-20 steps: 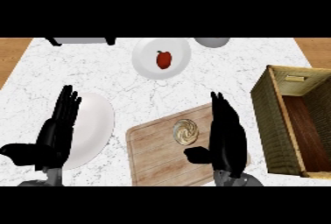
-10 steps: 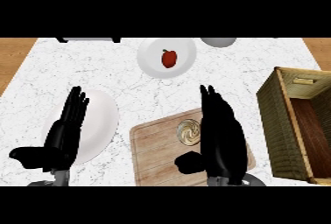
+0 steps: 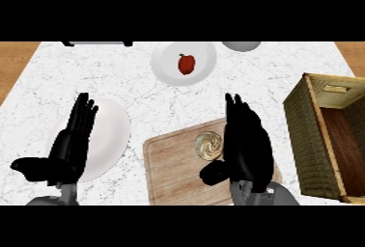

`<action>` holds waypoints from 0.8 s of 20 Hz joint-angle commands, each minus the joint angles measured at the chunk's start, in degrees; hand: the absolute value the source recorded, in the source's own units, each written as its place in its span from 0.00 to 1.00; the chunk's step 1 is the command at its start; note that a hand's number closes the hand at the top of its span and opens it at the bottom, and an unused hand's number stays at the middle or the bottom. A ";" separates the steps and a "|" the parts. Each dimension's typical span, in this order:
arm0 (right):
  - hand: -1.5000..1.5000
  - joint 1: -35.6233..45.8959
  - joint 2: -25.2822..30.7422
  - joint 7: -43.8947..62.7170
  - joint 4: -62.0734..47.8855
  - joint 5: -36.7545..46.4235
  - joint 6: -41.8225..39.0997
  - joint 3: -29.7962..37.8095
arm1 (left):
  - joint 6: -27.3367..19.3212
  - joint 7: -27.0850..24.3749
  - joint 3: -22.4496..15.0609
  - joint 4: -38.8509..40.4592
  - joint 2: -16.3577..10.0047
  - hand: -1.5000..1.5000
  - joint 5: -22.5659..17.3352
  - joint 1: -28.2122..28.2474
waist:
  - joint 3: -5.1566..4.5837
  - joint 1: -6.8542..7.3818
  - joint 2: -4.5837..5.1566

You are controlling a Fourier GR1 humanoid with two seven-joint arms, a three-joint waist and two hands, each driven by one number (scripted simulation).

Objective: Pick the cupcake from the cutting board and place it in the basket

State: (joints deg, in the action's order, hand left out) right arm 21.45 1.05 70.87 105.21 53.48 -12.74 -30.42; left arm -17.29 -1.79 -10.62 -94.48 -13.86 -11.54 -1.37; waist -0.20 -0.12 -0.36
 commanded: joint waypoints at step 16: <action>0.00 1.36 -1.00 14.34 -8.59 1.97 5.95 -7.56 | 0.50 -0.85 -0.22 1.35 2.09 0.50 1.91 -0.46 | 0.13 0.73 0.24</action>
State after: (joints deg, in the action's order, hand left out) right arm 21.60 1.02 71.25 99.23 54.05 -9.12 -34.85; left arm -16.38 -2.05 -9.80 -93.20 -12.67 -10.81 -2.45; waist -0.07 0.34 -0.10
